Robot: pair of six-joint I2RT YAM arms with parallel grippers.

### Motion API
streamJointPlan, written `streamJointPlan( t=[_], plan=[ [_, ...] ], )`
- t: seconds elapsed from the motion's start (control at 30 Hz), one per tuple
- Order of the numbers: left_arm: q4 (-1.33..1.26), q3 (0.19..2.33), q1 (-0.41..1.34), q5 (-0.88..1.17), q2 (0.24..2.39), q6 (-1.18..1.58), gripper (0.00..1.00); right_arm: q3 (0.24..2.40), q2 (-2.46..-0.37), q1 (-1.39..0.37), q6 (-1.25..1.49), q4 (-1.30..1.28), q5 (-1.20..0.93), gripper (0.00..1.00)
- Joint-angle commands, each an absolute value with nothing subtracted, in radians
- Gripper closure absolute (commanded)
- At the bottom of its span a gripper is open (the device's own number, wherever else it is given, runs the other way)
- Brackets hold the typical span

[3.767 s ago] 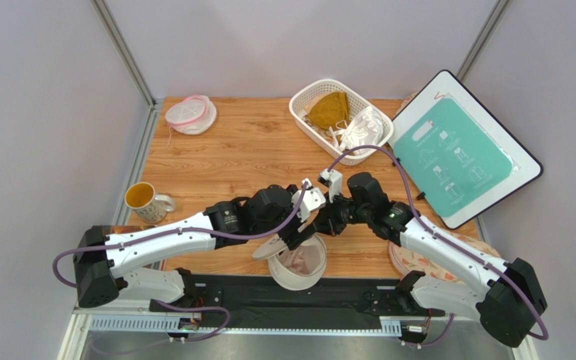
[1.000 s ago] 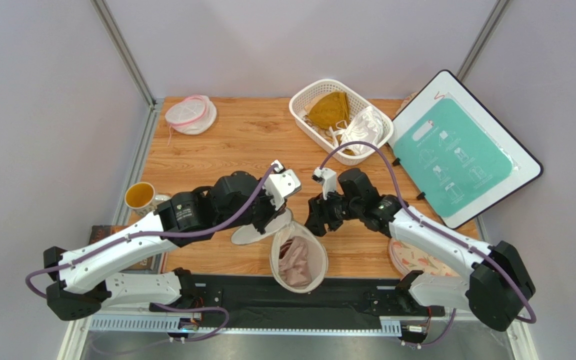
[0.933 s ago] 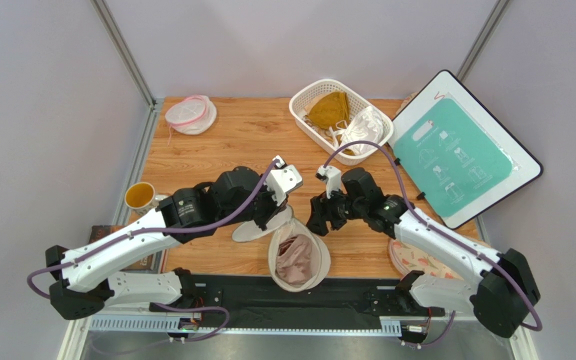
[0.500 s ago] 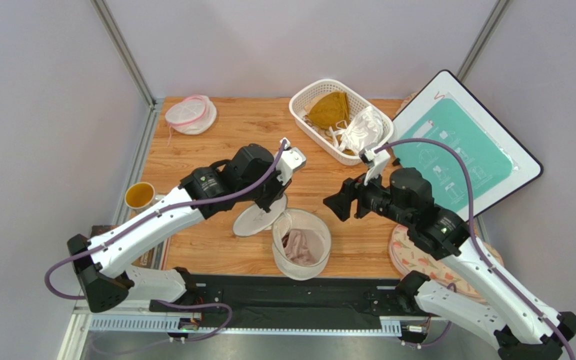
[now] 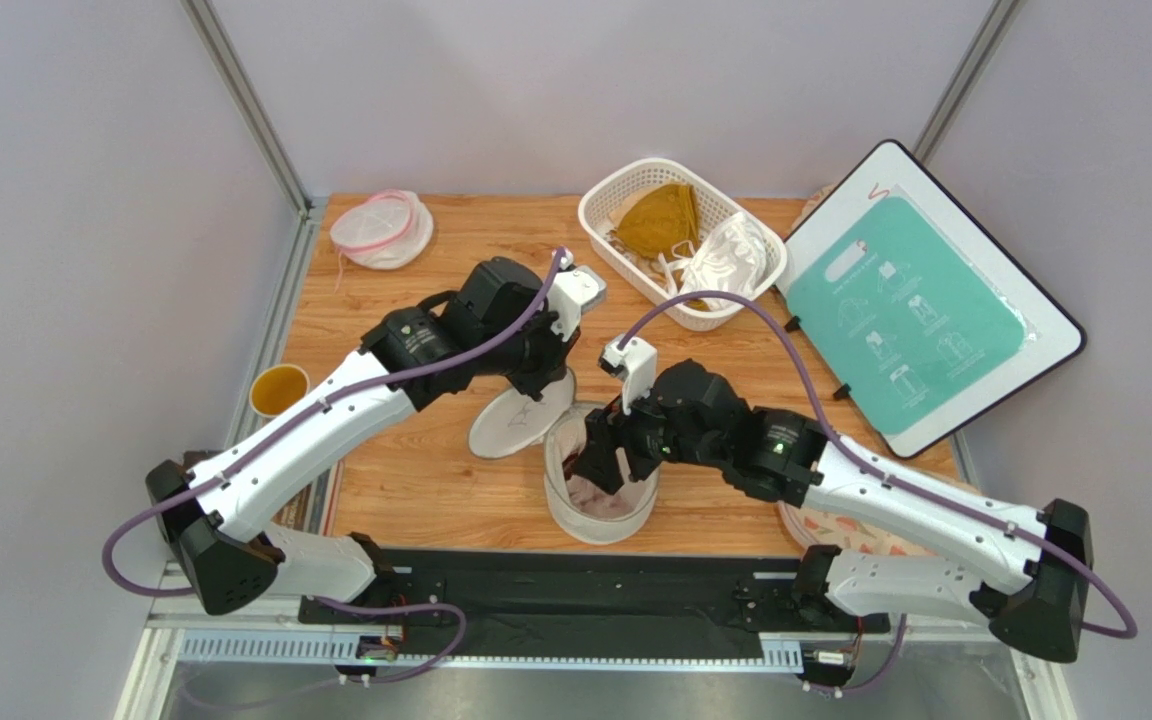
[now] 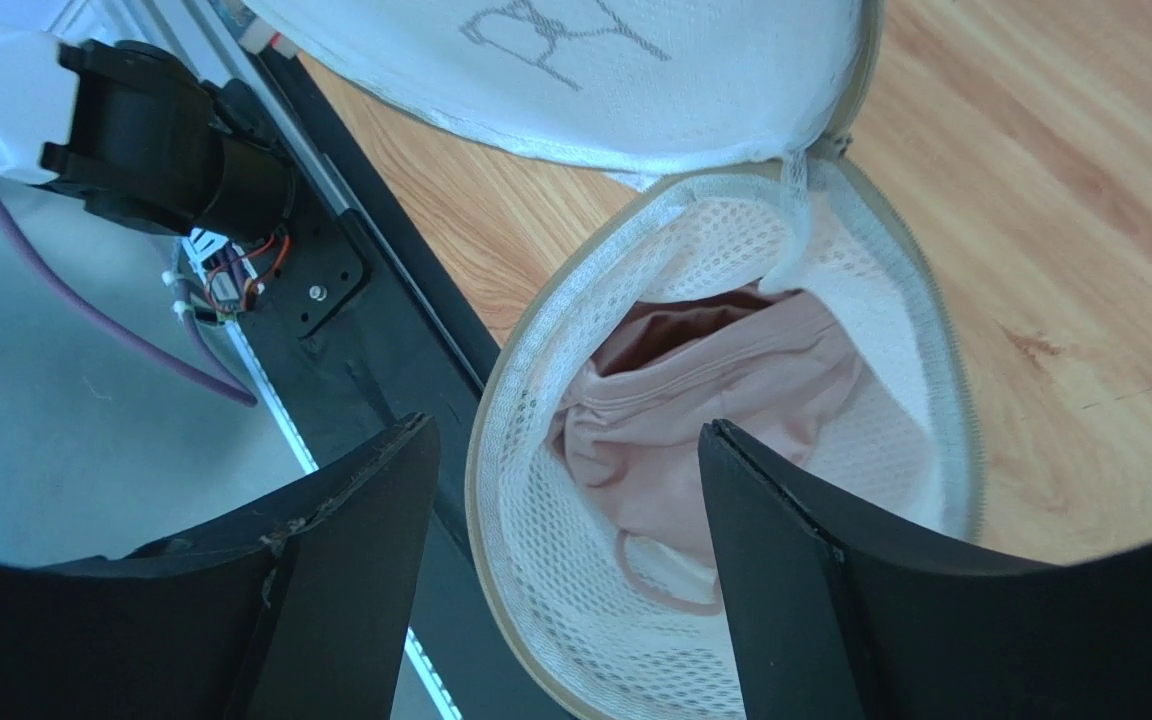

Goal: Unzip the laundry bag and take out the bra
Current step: Pick up the bra from the laundry bag.

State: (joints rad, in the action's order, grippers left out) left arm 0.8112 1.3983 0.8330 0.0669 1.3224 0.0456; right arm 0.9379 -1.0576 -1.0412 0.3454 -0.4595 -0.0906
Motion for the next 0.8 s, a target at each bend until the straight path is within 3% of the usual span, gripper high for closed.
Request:
streamJointPlan(
  t=[0.0,0.57,0.77],
  plan=[
    [0.824,1.422,0.821,0.089,1.296,0.069,1.0,0.931,-1.074,-1.065,0.426,-0.4,-0.002,0.31],
    [0.784,1.361,0.79,0.132,1.249,0.089,1.0,0.896,-1.244,-1.118,0.534,-0.423,0.232,0.44],
    [0.782,1.35,0.779,0.143,1.249,0.09,1.0,0.884,-1.31,-1.149,0.545,-0.347,0.183,0.44]
  ],
)
